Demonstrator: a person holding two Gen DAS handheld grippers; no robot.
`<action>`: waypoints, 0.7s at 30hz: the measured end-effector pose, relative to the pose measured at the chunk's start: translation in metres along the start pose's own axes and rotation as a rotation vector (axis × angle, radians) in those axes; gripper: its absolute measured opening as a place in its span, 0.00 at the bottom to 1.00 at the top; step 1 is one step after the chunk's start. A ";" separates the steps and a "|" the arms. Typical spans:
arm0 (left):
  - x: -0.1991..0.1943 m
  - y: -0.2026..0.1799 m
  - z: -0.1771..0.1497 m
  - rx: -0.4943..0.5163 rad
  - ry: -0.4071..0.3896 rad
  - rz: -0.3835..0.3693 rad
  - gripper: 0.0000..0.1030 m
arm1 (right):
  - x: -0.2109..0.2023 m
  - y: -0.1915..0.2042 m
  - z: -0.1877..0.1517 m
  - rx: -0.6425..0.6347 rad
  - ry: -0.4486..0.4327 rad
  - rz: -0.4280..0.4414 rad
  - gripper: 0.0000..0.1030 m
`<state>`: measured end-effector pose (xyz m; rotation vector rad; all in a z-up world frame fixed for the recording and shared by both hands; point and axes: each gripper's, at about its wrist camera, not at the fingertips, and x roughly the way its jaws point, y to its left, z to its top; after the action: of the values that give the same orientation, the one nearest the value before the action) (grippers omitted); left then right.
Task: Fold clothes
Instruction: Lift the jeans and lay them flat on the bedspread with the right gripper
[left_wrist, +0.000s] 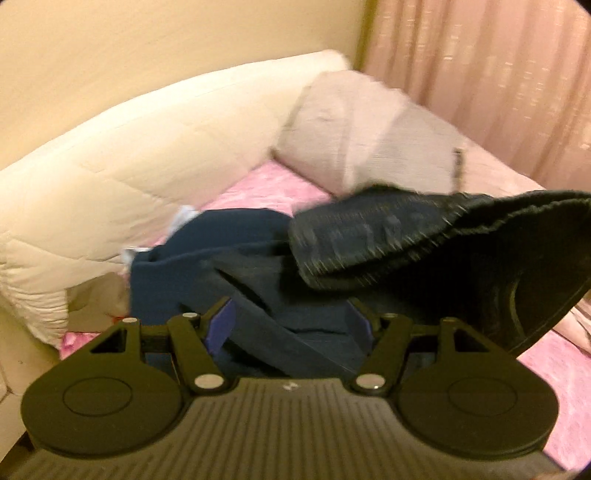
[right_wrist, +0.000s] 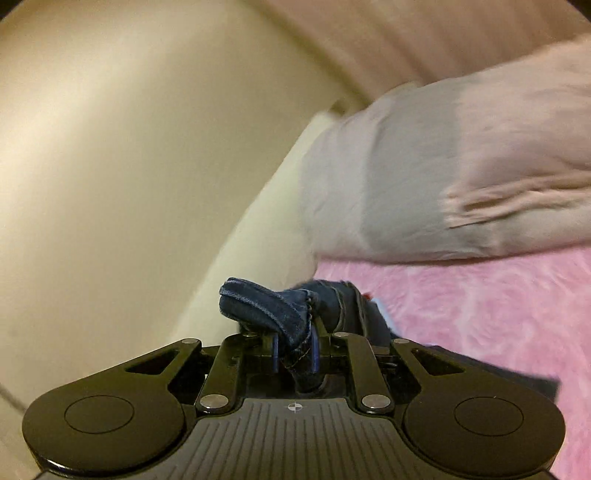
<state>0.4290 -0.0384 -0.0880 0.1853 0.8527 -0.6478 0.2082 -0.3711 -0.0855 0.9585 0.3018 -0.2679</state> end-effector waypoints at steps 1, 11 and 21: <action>-0.007 -0.012 -0.004 0.013 -0.002 -0.021 0.61 | -0.024 -0.002 0.005 0.021 -0.037 -0.004 0.14; -0.062 -0.173 -0.070 0.178 -0.014 -0.229 0.61 | -0.286 -0.001 0.012 0.003 -0.385 -0.132 0.14; -0.134 -0.313 -0.147 0.283 -0.042 -0.413 0.61 | -0.504 0.000 0.001 -0.095 -0.621 -0.242 0.14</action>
<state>0.0826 -0.1670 -0.0527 0.2518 0.7620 -1.1575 -0.2581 -0.3260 0.1000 0.7028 -0.1421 -0.7460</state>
